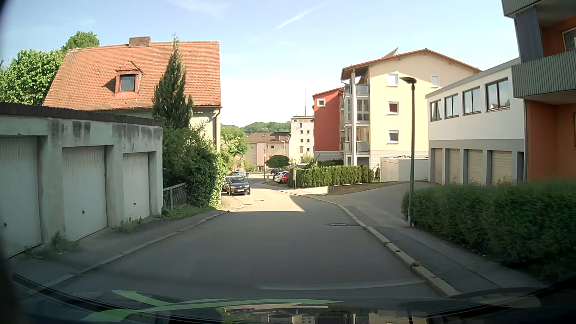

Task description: Follow the waypoints while adhering to traffic rules and regulations

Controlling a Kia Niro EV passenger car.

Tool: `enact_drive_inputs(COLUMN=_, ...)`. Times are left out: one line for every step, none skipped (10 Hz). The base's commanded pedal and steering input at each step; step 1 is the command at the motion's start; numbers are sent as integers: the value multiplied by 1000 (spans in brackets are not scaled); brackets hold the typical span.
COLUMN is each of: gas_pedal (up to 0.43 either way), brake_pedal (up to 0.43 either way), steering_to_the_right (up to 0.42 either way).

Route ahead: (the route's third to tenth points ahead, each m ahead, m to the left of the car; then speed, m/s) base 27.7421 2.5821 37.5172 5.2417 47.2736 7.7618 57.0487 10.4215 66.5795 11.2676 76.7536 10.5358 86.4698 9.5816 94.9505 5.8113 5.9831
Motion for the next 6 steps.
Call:
enact_drive_inputs(gas_pedal=0, brake_pedal=110, steering_to_the_right=-5)
enact_drive_inputs(gas_pedal=0, brake_pedal=122, steering_to_the_right=-6)
enact_drive_inputs(gas_pedal=0, brake_pedal=128, steering_to_the_right=-6)
enact_drive_inputs(gas_pedal=0, brake_pedal=128, steering_to_the_right=-7)
enact_drive_inputs(gas_pedal=0, brake_pedal=128, steering_to_the_right=-7)
enact_drive_inputs(gas_pedal=0, brake_pedal=128, steering_to_the_right=-8)
